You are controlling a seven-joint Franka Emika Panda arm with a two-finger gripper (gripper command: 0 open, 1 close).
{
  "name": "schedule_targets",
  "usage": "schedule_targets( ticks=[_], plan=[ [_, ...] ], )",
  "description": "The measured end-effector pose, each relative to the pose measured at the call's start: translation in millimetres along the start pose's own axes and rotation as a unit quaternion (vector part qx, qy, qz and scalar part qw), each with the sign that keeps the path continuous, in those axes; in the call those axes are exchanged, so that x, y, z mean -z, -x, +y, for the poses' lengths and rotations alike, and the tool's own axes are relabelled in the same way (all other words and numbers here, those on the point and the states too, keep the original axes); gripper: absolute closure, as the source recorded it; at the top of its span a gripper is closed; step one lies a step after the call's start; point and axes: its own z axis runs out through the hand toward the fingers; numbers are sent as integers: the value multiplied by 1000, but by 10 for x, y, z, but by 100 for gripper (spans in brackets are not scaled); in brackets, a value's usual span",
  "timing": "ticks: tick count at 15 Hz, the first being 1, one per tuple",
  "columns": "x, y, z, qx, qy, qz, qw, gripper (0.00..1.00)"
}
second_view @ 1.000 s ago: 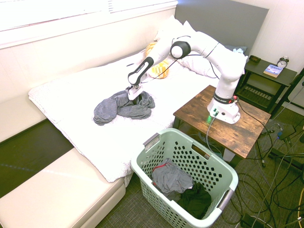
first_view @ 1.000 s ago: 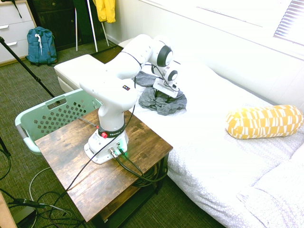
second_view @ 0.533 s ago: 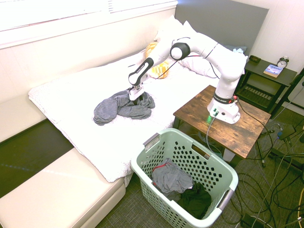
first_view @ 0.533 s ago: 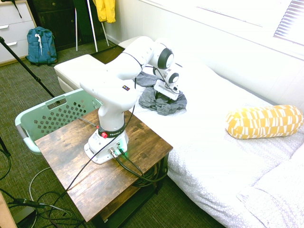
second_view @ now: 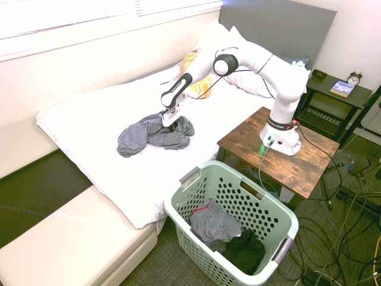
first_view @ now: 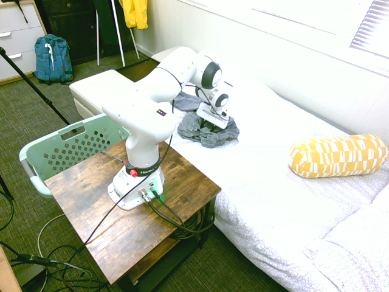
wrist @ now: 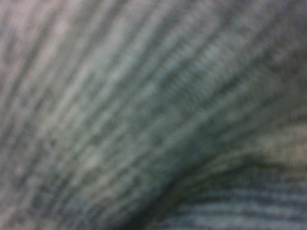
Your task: Put my clothes in the laundry bag
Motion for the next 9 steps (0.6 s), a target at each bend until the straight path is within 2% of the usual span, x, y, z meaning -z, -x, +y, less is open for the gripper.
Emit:
schedule_targets(
  ticks=[9],
  plan=[
    [64, -44, 64, -1, -6, -8, 1000, 100]
  ],
)
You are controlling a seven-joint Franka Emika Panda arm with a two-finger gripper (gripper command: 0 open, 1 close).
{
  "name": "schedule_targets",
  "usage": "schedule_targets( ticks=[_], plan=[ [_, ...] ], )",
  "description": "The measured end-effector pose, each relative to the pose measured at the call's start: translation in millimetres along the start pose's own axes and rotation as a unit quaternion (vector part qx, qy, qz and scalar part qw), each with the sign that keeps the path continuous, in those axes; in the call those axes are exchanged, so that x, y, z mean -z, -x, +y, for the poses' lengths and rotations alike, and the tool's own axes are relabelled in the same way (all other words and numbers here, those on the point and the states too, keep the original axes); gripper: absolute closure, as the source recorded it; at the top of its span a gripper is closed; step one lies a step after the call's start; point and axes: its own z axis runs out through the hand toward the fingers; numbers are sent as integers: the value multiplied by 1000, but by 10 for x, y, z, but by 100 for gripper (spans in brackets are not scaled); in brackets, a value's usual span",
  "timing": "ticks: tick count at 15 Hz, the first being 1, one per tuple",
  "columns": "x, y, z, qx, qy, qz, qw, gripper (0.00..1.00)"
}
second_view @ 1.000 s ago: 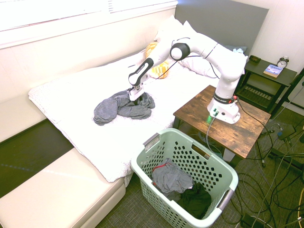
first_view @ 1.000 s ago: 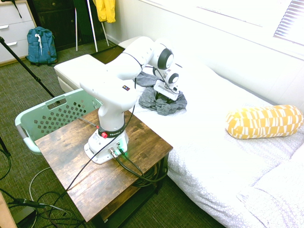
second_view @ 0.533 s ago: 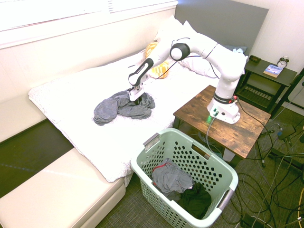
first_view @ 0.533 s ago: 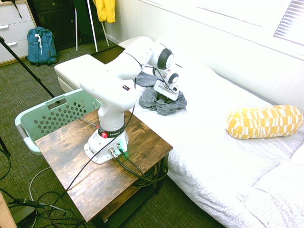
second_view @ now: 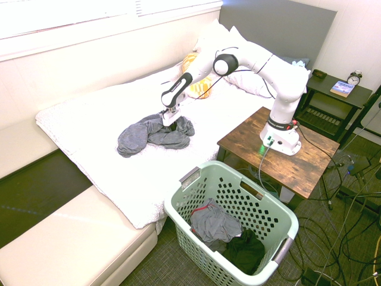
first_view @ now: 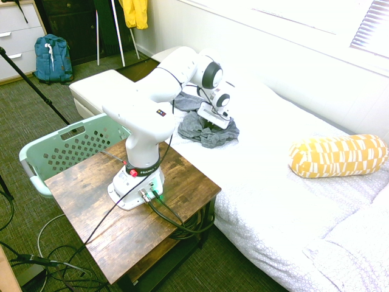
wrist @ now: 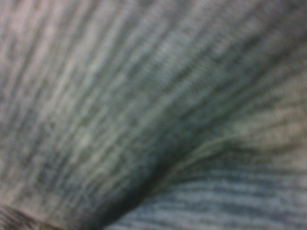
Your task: Put my clothes in the laundry bag
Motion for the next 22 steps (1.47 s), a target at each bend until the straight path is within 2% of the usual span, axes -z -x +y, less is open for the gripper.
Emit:
schedule_targets(
  ticks=[3, 6, 11, 14, 16, 19, 22],
  plan=[
    [244, 46, 80, -3, -1, 8, 1000, 100],
    [876, 281, 57, -1, -9, 33, 999, 100],
    [1904, 1190, -337, 24, -32, 124, 991, 100],
    [2245, 2025, -528, 49, -23, 159, 986, 100],
    [2316, 2736, -632, 69, -10, 179, 981, 100],
    [2158, 4016, -671, 96, 14, 195, 976, 100],
    [1707, 5471, -409, 121, 39, 208, 970, 100]
  ],
)
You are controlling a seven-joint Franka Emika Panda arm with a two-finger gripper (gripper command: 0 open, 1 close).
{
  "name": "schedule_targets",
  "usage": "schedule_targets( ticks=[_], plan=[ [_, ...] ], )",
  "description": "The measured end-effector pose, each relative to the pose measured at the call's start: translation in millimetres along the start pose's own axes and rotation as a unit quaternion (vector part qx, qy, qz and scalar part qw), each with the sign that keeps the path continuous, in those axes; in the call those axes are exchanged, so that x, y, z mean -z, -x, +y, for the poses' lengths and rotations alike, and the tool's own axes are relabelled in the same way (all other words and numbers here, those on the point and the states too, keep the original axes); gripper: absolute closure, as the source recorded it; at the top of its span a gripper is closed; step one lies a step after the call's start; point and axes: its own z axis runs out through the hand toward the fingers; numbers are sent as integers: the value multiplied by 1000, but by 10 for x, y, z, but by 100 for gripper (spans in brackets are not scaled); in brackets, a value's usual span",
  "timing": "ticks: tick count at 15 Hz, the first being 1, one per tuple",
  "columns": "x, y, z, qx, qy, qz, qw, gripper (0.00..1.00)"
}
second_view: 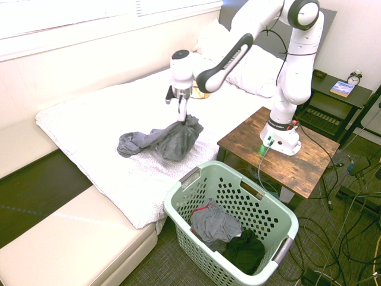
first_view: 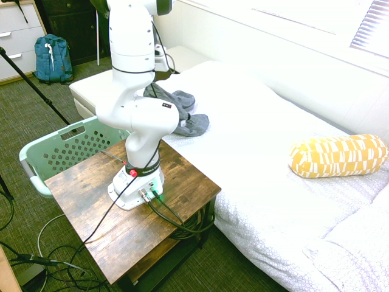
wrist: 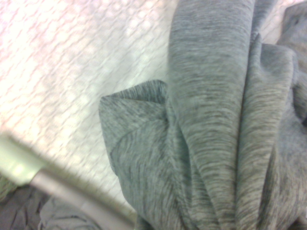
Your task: Put my clothes in the laundry bag
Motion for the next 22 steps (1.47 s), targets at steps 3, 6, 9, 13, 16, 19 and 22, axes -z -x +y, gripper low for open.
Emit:
schedule_targets(
  ticks=[3, 6, 9, 13, 16, 19, 22],
  plan=[
    [128, 1752, 201, 25, 20, 1, 999, 100],
    [343, 3133, 554, 48, 9, 31, 998, 100],
    [294, 3045, 521, 34, 16, 31, 999, 0],
    [168, 2972, 477, 37, 31, 28, 998, 0],
    [159, 2942, 467, 34, 33, 28, 999, 0],
    [153, 2933, 463, 34, 33, 30, 998, 0],
    [131, 2667, 376, 19, 29, 38, 999, 0]
  ],
)
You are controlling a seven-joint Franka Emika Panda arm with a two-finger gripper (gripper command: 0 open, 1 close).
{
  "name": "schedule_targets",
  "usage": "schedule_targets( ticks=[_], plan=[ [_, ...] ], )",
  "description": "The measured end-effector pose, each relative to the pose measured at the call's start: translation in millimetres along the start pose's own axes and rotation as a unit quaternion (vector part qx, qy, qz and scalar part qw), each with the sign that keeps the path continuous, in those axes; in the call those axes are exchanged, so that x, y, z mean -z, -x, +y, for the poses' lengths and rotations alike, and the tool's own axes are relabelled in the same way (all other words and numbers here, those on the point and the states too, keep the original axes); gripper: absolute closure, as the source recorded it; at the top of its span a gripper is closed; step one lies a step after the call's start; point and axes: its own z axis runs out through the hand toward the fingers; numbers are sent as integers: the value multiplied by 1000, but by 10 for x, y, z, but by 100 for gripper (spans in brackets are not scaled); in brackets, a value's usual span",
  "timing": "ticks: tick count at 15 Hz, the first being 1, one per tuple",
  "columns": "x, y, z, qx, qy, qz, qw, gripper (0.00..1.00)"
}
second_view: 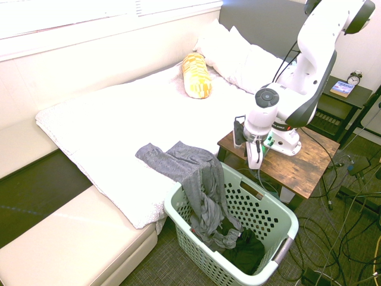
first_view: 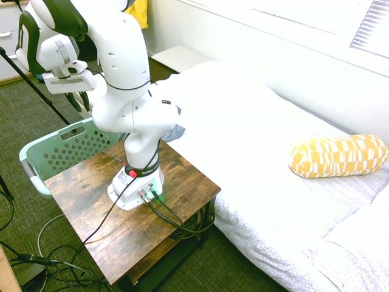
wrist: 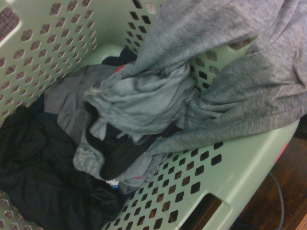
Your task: Put my clothes in the laundry bag
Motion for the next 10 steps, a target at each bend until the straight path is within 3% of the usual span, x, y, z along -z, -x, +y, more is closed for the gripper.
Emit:
schedule_targets(
  ticks=[3, 6, 8, 10],
  plan=[
    [-30, -822, -211, -14, -5, -22, 1000, 0],
    [-38, -2152, -407, -24, -31, -75, 996, 0],
    [-283, -2995, -483, -27, -47, -127, 990, 0],
    [-647, -3459, -625, -31, -56, -178, 982, 0]
  ],
)
